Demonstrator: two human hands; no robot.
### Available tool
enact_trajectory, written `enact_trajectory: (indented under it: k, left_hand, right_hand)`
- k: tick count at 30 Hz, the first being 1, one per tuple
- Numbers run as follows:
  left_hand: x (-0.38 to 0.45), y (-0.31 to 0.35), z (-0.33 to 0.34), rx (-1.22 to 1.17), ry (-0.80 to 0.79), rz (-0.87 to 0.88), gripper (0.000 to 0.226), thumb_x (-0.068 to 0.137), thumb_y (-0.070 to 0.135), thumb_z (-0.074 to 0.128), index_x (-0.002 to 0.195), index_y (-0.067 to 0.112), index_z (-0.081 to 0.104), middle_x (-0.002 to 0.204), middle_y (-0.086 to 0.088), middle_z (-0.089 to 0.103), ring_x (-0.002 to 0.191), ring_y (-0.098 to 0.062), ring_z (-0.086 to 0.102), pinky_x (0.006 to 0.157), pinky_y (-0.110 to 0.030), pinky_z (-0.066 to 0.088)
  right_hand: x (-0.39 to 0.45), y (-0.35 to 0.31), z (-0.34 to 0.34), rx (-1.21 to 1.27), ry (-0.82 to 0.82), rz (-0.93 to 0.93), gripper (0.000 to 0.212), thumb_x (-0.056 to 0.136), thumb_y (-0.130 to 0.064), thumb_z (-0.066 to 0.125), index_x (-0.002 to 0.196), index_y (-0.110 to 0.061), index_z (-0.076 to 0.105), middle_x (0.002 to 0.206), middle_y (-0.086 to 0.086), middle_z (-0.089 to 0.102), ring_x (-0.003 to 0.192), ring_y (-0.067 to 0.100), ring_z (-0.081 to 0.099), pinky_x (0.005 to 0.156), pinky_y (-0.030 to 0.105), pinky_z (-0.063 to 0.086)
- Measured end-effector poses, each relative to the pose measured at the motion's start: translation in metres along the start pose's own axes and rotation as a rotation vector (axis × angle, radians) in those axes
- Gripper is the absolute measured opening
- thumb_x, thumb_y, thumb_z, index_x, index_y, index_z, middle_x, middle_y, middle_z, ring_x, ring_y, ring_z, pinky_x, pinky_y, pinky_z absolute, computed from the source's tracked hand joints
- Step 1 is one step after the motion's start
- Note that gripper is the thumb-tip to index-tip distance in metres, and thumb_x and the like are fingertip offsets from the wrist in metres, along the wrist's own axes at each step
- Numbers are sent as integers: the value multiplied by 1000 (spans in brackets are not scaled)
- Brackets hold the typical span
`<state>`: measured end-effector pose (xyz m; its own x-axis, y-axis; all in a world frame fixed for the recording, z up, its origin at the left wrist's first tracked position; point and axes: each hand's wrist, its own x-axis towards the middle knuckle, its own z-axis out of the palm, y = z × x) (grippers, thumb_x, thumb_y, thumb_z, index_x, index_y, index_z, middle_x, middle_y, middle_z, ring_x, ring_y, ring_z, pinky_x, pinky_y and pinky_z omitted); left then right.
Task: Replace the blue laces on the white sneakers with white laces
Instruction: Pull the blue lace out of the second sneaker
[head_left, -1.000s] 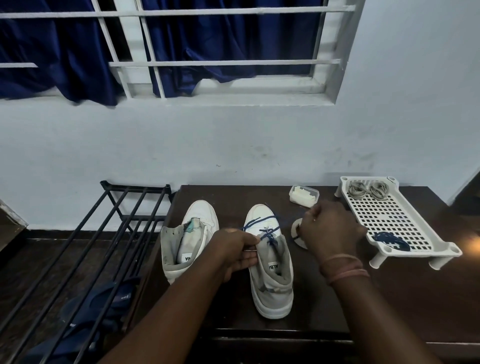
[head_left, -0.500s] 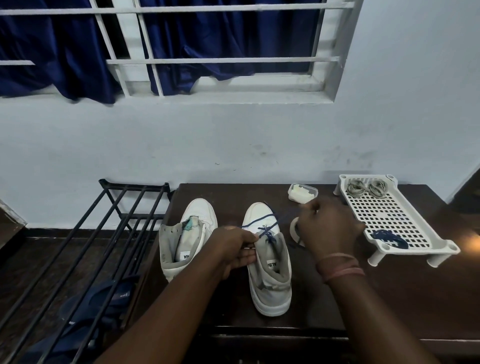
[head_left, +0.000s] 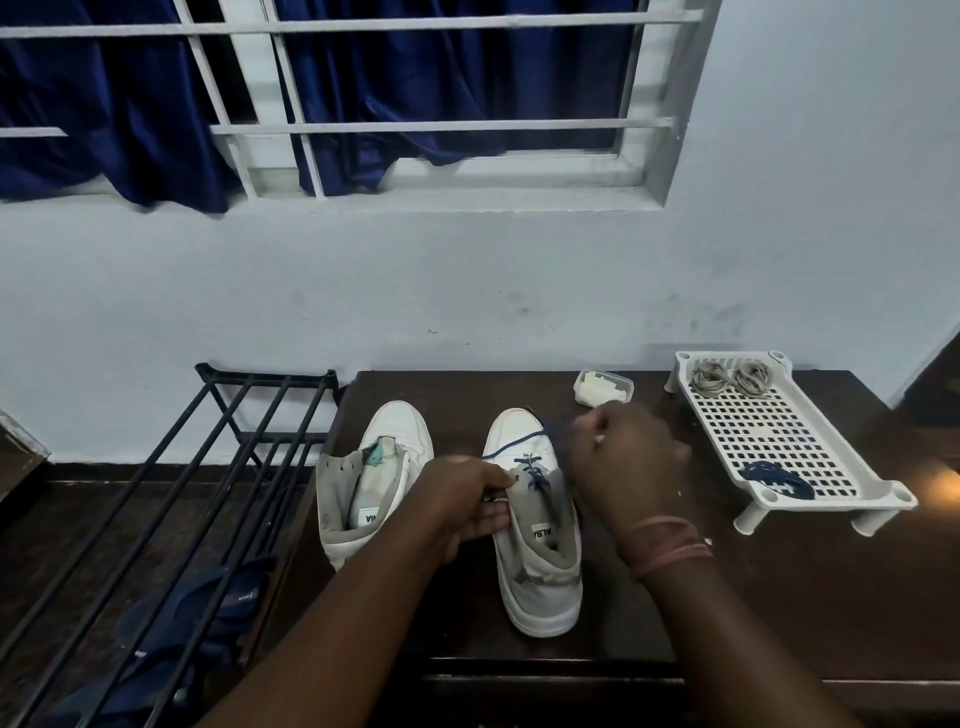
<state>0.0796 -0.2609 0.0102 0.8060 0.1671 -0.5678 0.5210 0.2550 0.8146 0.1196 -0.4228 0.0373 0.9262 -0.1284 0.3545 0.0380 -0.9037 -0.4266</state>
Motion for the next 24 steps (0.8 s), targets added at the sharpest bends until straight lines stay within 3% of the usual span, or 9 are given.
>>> enact_trajectory:
  k: [2,5,7,9,13,17,21,24]
  left_hand:
    - [1,-1,1,7,-1,9,24,87,5,68,111,-1,68,82,-9,68,71,-22,66,72,-34,61]
    - [2,-3,8,57,-22,112,14,86,13,70,98,8,67,84,-14,65,72,-21,60,68,-32,57]
    - [3,-7,14,104,1,205,31,76,33,78,91,9,65,89,-23,71,75,-27,67,70,-38,58]
    - [3,-12,19,179,52,277,50,62,46,84,89,7,67,85,-17,75,74,-27,69,71,-45,58]
    - [11,-17,14,411,154,433,20,67,27,83,78,16,72,56,12,63,55,-2,56,65,-31,51]
    - [20,-11,-5,599,194,497,12,73,13,84,79,15,73,45,16,52,48,5,48,51,-10,34]
    - [21,-14,-6,773,224,563,16,77,14,75,82,28,71,69,11,57,71,-10,57,62,-18,37]
    - [18,-18,4,1002,191,882,32,78,15,61,98,35,76,94,5,58,84,-13,58,76,-27,46]
  right_hand:
    - [10,15,-3,81,39,101,24,84,-37,51,83,-19,67,95,5,66,94,33,61,81,42,48]
    - [9,23,0,241,-215,99,26,75,-46,67,87,-23,68,94,0,67,94,25,63,84,36,51]
    - [0,15,4,320,-379,62,23,75,-40,75,86,-21,66,85,-4,65,85,16,62,77,27,48]
    - [-9,6,11,289,-441,22,19,79,-33,73,84,-18,64,76,-7,61,75,12,56,61,17,39]
    - [-11,6,21,196,-454,72,3,81,-18,64,78,-16,65,68,-7,53,75,14,53,54,18,31]
    - [2,23,11,224,-559,135,32,79,-15,71,53,-20,54,59,-3,53,62,13,51,53,18,35]
    - [3,31,8,223,-620,144,32,80,-16,71,54,-19,53,58,-3,53,55,11,48,49,14,34]
    - [2,29,10,284,-601,144,30,80,-18,72,54,-20,57,62,2,61,59,16,54,54,21,39]
